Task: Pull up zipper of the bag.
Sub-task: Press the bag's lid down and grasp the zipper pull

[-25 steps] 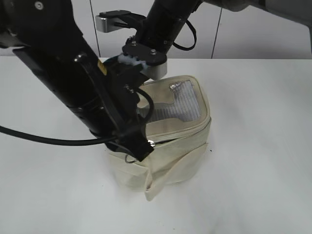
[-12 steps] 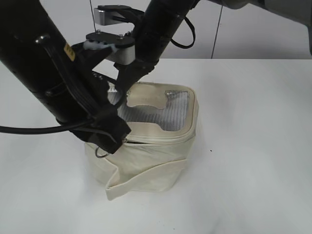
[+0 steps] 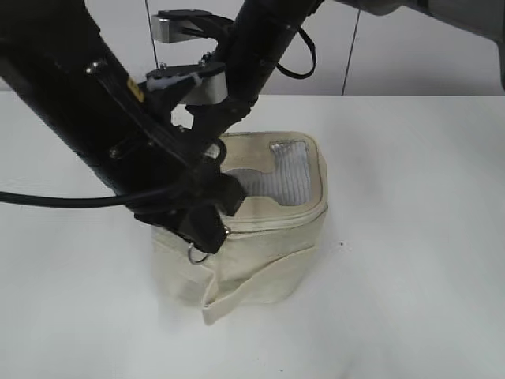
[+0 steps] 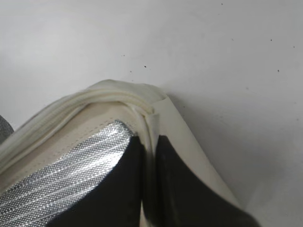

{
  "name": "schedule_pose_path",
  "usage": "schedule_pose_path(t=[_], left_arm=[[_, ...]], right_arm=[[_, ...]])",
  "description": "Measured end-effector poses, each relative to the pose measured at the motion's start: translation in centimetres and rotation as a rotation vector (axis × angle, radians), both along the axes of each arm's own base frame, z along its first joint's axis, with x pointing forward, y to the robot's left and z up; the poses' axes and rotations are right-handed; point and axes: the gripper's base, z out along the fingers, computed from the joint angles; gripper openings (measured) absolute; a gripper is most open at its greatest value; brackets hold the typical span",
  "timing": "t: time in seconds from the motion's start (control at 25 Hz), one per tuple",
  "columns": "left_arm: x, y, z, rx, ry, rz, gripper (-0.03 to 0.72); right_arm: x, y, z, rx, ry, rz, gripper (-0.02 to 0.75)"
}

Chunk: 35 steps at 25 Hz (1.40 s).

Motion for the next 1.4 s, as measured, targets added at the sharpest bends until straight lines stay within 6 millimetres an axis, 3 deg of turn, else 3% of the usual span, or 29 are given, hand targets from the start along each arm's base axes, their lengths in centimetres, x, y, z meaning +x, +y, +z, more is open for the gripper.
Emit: schedule_pose_path(t=[0.4,0.92,1.16,1.4], left_arm=[[0.4,-1.1,-0.3,-0.092,0.028,0.068,0.006],[0.6,1.8,0.0,0.191,-0.070,0.110,0.004],[1.0,3.1,0.8,0.228,-0.104,0.172,0.005],[0.7,2.6,0.8,0.169,-0.032,0.204,0.005]], right_arm=[[0.1,-0.1,-0.1,-0.013,-0.014,0.009,0.051],[0.2,-0.2,0.0,-0.012,-0.004,-0.017,0.043],[0.3,-0.1,0.0,-0.001,-0.011,-0.030,0.043],[0.2,-0.1,0.1,0.006,0.000,-0.028,0.041]])
